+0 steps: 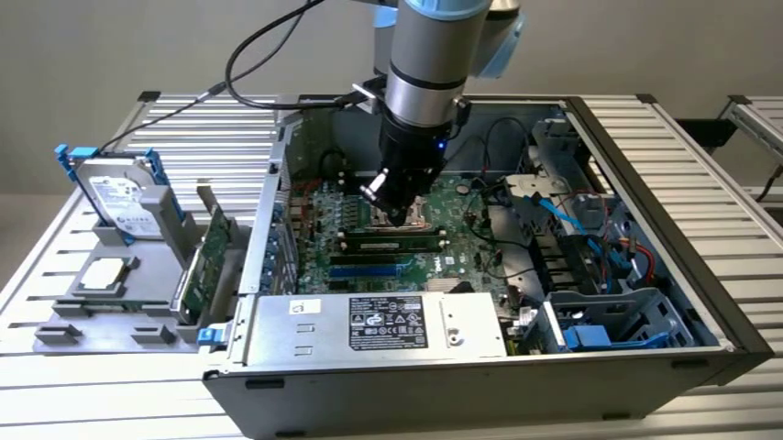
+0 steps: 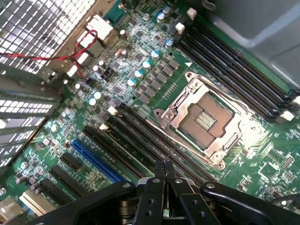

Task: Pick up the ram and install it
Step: 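Press down the ram until it locks into place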

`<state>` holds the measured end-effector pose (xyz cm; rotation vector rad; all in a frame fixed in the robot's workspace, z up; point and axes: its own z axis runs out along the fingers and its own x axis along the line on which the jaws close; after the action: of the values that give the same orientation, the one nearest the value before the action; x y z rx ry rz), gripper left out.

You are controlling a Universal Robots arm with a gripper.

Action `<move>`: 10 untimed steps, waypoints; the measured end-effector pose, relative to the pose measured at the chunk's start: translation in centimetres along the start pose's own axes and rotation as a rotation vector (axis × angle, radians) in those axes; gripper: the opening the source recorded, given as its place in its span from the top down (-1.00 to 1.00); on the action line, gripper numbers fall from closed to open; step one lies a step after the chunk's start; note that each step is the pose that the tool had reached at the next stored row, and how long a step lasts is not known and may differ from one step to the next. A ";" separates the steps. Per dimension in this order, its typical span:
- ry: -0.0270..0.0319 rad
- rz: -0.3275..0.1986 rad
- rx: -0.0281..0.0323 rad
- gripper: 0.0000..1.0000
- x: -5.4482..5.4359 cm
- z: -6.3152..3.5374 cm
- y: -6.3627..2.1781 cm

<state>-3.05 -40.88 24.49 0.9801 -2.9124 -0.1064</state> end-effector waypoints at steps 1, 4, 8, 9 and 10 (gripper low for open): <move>-0.0015 0.018 -0.0007 0.79 0.0 0.00 0.00; -0.0061 0.071 -0.0028 0.79 0.0 0.01 0.00; -0.0123 0.142 -0.0059 0.79 0.0 0.01 0.00; -0.0138 0.160 -0.0066 0.79 0.0 0.01 0.00; -0.0154 0.177 -0.0073 0.79 0.0 0.02 0.00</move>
<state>-3.05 -40.88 24.47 0.7187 -2.9940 -0.1153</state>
